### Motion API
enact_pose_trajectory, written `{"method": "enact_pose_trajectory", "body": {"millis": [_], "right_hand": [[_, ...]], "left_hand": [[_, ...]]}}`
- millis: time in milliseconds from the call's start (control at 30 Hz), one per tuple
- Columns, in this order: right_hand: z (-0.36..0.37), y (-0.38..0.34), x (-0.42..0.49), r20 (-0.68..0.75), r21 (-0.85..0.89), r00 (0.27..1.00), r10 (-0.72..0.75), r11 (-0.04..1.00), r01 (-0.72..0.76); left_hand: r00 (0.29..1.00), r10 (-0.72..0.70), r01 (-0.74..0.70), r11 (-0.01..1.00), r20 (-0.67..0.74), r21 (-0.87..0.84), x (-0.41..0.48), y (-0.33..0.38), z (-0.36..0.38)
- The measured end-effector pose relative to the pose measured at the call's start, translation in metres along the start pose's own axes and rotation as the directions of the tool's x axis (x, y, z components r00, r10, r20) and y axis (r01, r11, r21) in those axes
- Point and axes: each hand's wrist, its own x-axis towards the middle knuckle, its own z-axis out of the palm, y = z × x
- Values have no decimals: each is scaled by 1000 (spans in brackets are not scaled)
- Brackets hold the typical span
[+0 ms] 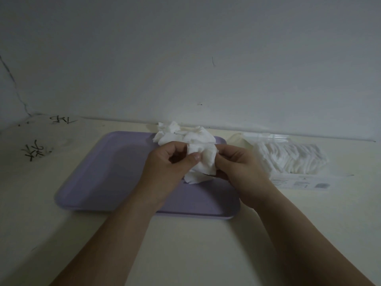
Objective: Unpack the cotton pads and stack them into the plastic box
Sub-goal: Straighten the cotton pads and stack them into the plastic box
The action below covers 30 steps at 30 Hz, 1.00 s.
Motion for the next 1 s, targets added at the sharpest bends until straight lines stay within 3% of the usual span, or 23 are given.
{"method": "enact_pose_trajectory", "body": {"millis": [133, 300, 467, 567, 633, 700, 867, 1000], "right_hand": [[0, -7, -2, 86, 146, 996, 20, 989, -32], [0, -1, 2, 46, 94, 997, -60, 994, 55], [-7, -2, 2, 75, 131, 994, -74, 989, 64], [-7, -4, 1, 148, 131, 987, -62, 991, 43], [-7, -3, 0, 189, 100, 981, -51, 994, 32], [-8, -3, 0, 203, 101, 979, -29, 995, 8], [-12, 3, 4, 151, 61, 988, 31, 997, -40], [-12, 7, 7, -22, 45, 997, 69, 997, -68]], "left_hand": [[1000, 3, -4, 1000, -31, -24, 0, 0, 2], [999, -40, 41, 999, 5, -34, -1, 6, 2], [981, -147, 135, 986, -128, -100, 5, 3, 2], [973, -231, 229, 939, 22, -257, 7, 6, 4], [965, -205, 245, 930, 165, -274, 6, 6, 2], [963, -184, 235, 931, 199, -278, 5, 6, 1], [968, -204, 232, 949, 145, -215, 6, 4, -7], [987, -153, 137, 960, -49, -244, 9, 6, -10]]}}
